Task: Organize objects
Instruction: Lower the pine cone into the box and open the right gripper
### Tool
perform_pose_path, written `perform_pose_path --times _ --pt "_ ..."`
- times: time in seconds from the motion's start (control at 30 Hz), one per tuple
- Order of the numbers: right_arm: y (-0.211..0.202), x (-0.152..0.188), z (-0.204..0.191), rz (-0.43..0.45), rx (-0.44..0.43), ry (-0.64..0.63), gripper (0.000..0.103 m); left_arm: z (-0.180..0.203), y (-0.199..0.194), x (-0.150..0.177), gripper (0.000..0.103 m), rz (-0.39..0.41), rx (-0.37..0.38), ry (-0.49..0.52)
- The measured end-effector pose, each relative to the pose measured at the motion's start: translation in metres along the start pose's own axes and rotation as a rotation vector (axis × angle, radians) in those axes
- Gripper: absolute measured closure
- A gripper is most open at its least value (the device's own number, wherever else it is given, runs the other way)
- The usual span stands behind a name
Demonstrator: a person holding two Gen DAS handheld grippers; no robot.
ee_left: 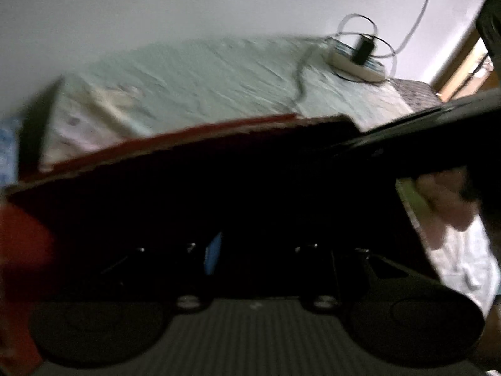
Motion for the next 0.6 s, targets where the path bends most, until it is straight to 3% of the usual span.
perform_pose_path --times 0.17,0.3,0.5,0.6 --pt "-0.005 -0.004 -0.004 0.039 -0.098 0.115 0.067 -0.03 -0.027 0.007 0.069 0.067 -0.123 -0.018" --pt "0.011 0.002 -0.024 0.012 -0.151 0.151 0.067 -0.05 -0.033 0.011 0.069 0.092 -0.237 -0.037" --pt "0.05 0.02 -0.04 -0.065 -0.163 0.199 0.067 -0.052 -0.02 0.018 0.065 0.054 -0.296 -0.024" --pt "0.063 0.028 -0.034 -0.087 -0.129 0.232 0.066 -0.054 -0.021 0.019 0.056 0.062 -0.288 -0.038"
Point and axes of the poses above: each gripper's, at about its wrist camera, not at the fingertips, and y roughly the way its jaws point, z to its right, x to its underside, the point moved 2 cm from there along y, roughly the way its jaws point, and after that the axes turned 11 degrees about z, right-handed, at the moved point
